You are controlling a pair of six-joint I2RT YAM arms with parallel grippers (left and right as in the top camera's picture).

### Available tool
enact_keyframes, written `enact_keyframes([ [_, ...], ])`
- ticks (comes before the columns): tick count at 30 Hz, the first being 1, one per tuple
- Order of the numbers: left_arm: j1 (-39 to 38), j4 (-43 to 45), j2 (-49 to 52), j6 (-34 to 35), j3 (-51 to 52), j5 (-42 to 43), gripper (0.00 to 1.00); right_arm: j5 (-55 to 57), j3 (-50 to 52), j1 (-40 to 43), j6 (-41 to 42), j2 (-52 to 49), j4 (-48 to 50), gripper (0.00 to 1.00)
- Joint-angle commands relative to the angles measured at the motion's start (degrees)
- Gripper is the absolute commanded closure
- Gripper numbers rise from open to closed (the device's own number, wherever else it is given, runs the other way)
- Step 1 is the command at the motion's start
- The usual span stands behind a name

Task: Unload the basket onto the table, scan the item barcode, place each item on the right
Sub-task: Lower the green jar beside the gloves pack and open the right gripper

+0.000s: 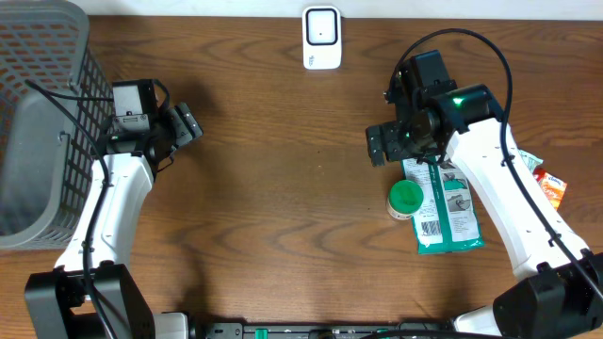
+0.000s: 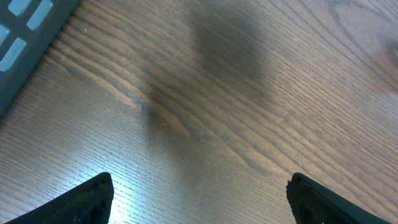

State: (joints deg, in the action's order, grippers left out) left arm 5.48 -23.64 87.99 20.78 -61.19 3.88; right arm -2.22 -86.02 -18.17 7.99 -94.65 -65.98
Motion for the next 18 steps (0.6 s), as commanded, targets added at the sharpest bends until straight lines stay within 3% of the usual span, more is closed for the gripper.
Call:
enact_keyframes([
  [1,0.1,0.0,-0.1,-0.3,-0.7,-0.7,0.11,0.7,-0.1,0.3,-2.3,0.6,0.0,0.01],
  [8,0.1,0.0,-0.1,-0.3,-0.7,-0.7,0.11,1.9,0.0,1.3,-3.0,7.8,0.3,0.01],
  [18,0.1,0.0,-0.1,-0.3,-0.7,-0.7,0.11,3.2,4.7,9.7,-7.6,32.2,14.3,0.01],
])
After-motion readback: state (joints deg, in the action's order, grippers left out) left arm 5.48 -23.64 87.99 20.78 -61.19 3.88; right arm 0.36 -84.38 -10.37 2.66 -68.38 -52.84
